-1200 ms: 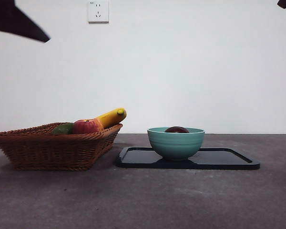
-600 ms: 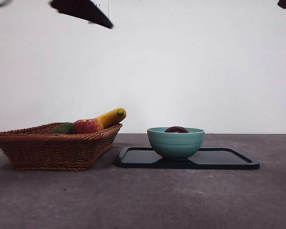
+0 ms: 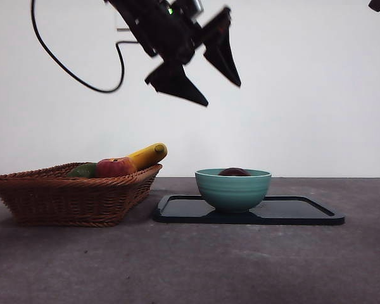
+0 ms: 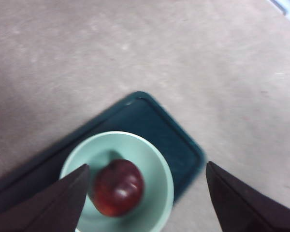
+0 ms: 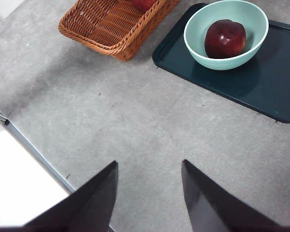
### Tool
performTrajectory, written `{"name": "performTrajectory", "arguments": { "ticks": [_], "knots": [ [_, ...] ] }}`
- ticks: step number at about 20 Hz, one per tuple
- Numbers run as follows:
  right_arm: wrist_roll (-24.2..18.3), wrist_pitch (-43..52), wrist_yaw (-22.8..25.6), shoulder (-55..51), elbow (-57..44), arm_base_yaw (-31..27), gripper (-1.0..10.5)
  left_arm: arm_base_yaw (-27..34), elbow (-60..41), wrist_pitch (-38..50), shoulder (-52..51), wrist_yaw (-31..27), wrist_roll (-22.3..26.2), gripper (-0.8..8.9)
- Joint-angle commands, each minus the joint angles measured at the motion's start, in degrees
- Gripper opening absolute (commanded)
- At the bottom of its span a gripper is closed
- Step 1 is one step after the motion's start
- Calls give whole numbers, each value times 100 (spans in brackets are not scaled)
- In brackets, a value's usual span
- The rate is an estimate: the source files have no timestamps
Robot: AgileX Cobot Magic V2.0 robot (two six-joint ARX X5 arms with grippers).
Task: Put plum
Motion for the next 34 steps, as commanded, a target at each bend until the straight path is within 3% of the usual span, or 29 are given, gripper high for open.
{"name": "performTrajectory", "arguments": {
  "ticks": [1,7,13,24,28,34],
  "knots": [
    [17,50,-33,33,55,35,210,-74,177,133,354,-81,31,375],
    [17,46,-33,33,55,37,210,-223,179,232,1036,-232,240,375],
    [103,42,-37,33,55,37,210,-470,179,326,1399,-804,656,375],
    [122,35,-142,33,55,37,210,-529,179,391,1641,-1032,678,365],
    [120,50,-140,33,55,37,210,-546,179,398,1641,-1032,678,181],
    [120,50,-140,33,55,35,210,-546,575,-52,1633,-1032,673,182]
  ]
}}
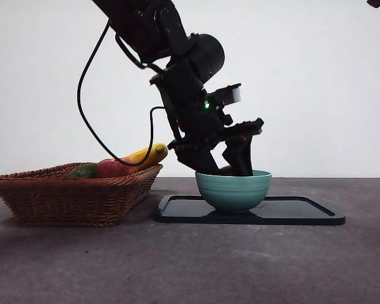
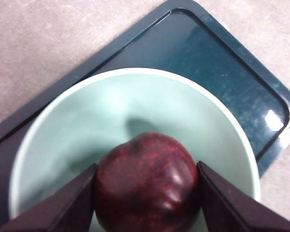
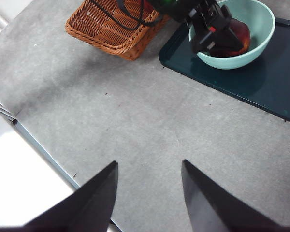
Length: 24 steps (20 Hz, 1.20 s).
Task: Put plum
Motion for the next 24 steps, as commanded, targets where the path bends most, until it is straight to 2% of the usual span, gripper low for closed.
{"name": "performTrajectory", "arguments": {
  "ticks": [1,9,12,18,24],
  "knots": [
    [59,52,-13,31,55,35,210,-63,498,-234,151,-9,52,182],
    [55,50,-11,31,55,35,210,13,2490,-1757,-26,-7,63,182],
    [37,52,-11,28,55,35,210,212,2549,-1928,-699,-7,13,182],
    [-2,52,-11,28,55,35,210,962,2542,-2907,-2297,-7,-9,182],
    [-7,55,-11,28,55,35,210,1659,2323,-4070,-3467,-4,269,182]
  ]
}}
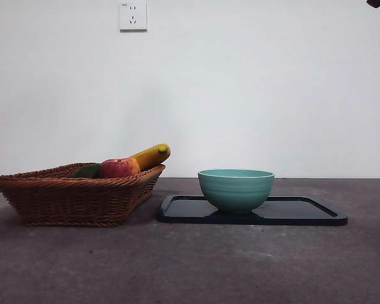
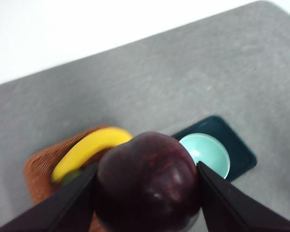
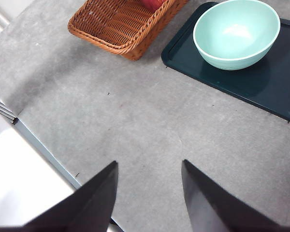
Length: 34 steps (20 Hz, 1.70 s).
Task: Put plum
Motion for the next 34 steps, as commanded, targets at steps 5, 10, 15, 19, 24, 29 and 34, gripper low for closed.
{"name": "performTrajectory", "arguments": {
  "ticks": [5,10,15,19,24,29,34],
  "knots": [
    [-87,55,-11,31,55,35,210,234,-2105,697,-1521,2,63,182],
    [-85,57,-13,31,55,37,210,334,-4500,2197,-2562,0,4,182],
    [-81,50,-15,31,55,37,210,358,-6046,3467,-2566,0,4,182],
    [-81,52,-17,31,55,37,210,435,-7038,4616,-2400,-4,46,182],
    [-79,52,-17,31,55,37,210,693,-7337,5412,-1569,-2,74,182],
    [-61,50,-17,31,55,37,210,787,-7337,6120,-713,-2,72,182],
    [-57,52,-15,31,55,37,210,785,-7337,6577,-168,-4,92,182]
  ]
}}
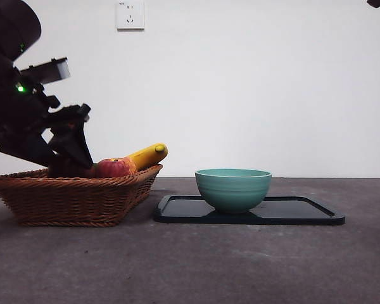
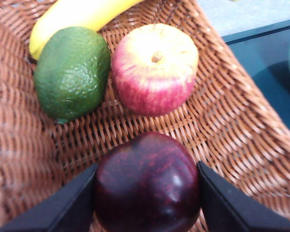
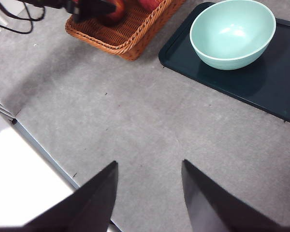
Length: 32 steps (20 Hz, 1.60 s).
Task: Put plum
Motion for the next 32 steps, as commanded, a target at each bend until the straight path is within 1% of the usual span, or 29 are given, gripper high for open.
{"name": "performTrajectory", "arguments": {
  "ticks": [1,6,7,9,10,14,16,17,22,25,28,32],
  "knots": [
    [-33,52,-15,31,55,37,210,-9,33,175,278,-9,72,182],
    [-22,57,-13,33,55,37,210,-4,35,203,420,-7,70,187],
    [-22,57,-15,33,55,37,210,-4,35,188,420,-7,68,211],
    [-22,57,-15,33,55,37,210,-4,35,146,420,-7,68,349],
    [-22,57,-15,33,55,37,210,-7,35,146,420,-7,63,383],
    [-22,57,-15,33,55,37,210,-11,55,151,402,-7,-42,398],
    [-22,55,-15,33,55,37,210,-11,79,149,315,-7,-109,507],
    [-22,57,-15,33,55,37,210,-11,94,149,260,-7,-162,533],
    [-22,57,-13,33,55,37,210,-17,166,131,-267,-7,-201,531],
    [-26,111,-13,33,55,35,210,-76,166,-76,-855,50,-490,530],
    [-22,278,-13,33,55,37,210,-181,166,-496,-1537,660,-494,526],
    [-24,306,-13,35,55,35,210,-334,166,-1373,-2378,1705,-511,526]
  ]
}}
